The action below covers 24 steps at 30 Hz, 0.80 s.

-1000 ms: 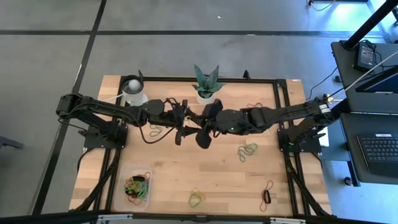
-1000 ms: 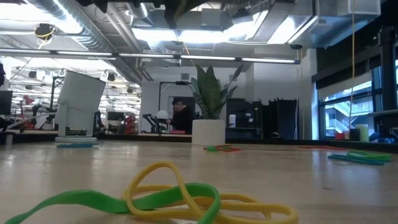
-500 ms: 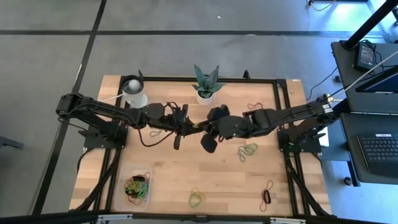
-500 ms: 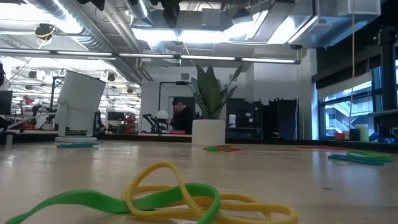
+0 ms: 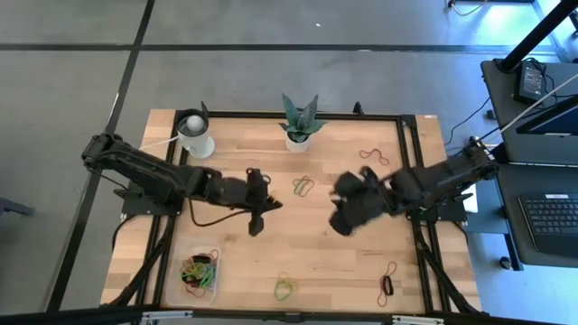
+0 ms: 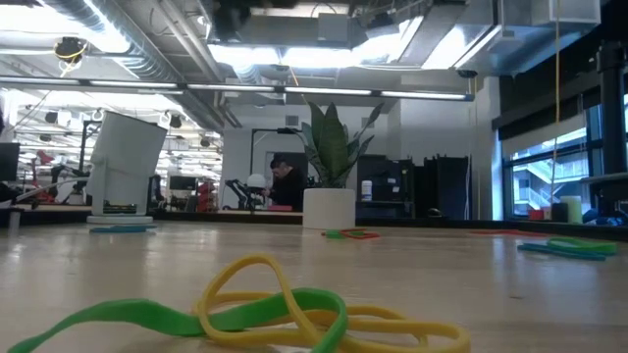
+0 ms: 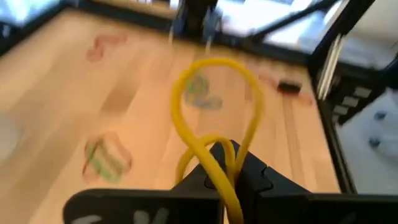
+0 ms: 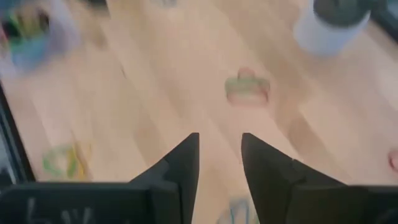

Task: Pick and place rubber bands into bin
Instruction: Put the yellow rubber band into the transparent bin

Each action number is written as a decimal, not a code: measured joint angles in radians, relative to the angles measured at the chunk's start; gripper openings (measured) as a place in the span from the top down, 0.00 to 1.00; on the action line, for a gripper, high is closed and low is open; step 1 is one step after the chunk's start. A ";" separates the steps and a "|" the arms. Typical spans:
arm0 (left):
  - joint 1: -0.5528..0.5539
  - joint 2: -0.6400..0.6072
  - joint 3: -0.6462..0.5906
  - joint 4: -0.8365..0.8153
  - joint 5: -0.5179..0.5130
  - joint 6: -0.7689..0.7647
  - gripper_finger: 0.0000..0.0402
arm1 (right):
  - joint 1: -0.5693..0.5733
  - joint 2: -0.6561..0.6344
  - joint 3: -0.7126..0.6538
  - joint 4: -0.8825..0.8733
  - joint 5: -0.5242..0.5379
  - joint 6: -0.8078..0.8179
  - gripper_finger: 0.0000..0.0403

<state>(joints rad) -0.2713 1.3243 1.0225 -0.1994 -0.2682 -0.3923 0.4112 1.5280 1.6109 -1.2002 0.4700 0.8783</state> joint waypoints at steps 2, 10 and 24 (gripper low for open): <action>-0.047 0.005 0.066 -0.148 -0.033 -0.068 1.00 | 0.056 0.000 -0.023 -0.044 0.003 0.046 0.69; -0.245 0.084 0.269 -0.665 -0.017 -0.635 1.00 | 0.255 0.000 -0.222 -0.070 0.059 0.297 0.69; -0.615 0.339 0.327 -0.894 0.303 -1.380 1.00 | 0.396 0.001 -0.482 0.324 0.007 0.403 0.69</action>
<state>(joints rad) -0.8863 1.6629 1.3491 -1.0931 0.0344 -1.7723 0.8072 1.5288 1.1291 -0.8759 0.4773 1.2811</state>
